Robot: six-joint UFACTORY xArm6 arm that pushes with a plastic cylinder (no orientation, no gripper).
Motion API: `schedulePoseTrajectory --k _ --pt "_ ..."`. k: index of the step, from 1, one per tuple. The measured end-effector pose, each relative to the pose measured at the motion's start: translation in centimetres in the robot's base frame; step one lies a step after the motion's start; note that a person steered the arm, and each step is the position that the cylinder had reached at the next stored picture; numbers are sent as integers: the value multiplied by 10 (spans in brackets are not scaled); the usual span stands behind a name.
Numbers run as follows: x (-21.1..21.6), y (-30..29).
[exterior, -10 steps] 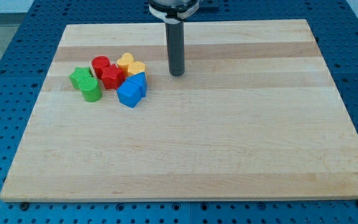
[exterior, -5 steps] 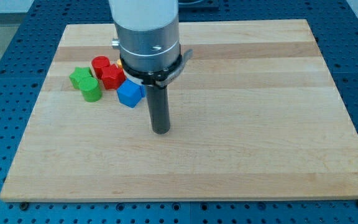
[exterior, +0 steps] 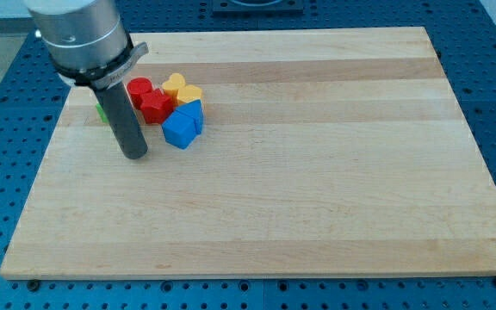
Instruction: Move the green blocks into the red circle
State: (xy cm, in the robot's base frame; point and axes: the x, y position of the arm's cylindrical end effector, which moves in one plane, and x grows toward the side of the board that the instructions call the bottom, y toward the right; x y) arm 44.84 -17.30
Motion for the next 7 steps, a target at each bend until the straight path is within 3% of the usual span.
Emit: schedulePoseTrajectory --k 4,7 --pt "-67 -65" --pt "-102 -80"
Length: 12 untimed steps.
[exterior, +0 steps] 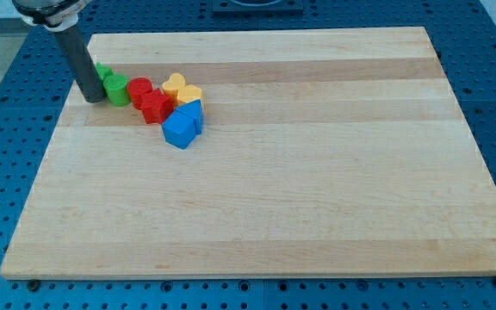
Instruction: Move the green blocks into the red circle
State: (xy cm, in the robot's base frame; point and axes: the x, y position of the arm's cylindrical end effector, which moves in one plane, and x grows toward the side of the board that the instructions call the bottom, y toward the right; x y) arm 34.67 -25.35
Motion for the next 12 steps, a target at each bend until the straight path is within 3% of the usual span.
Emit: schedulePoseTrajectory --k 3,5,6,7,8,9,12 --pt "26 -51" --pt "-46 -46" --pt "-67 -11" --pt "-69 -6" --pt "-68 -50" --pt "-67 -52" --pt "-18 -41"
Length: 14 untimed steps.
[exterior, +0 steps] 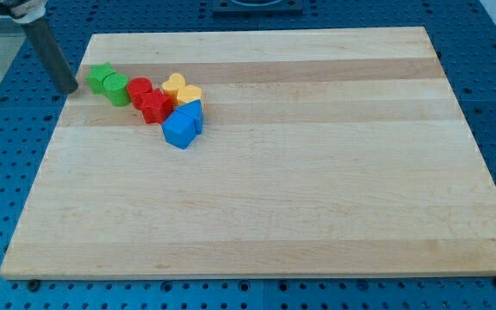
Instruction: Move the green blocks into the red circle
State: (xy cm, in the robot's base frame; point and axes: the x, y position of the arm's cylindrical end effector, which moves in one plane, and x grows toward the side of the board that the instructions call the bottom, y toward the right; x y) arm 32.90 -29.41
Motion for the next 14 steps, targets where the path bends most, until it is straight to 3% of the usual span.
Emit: schedulePoseTrajectory --k 2,4,8,9,11,14 --pt "-17 40" --pt "-30 -5" --pt "-49 79" --pt "-50 75" --pt "-46 -10" --pt "-43 62"
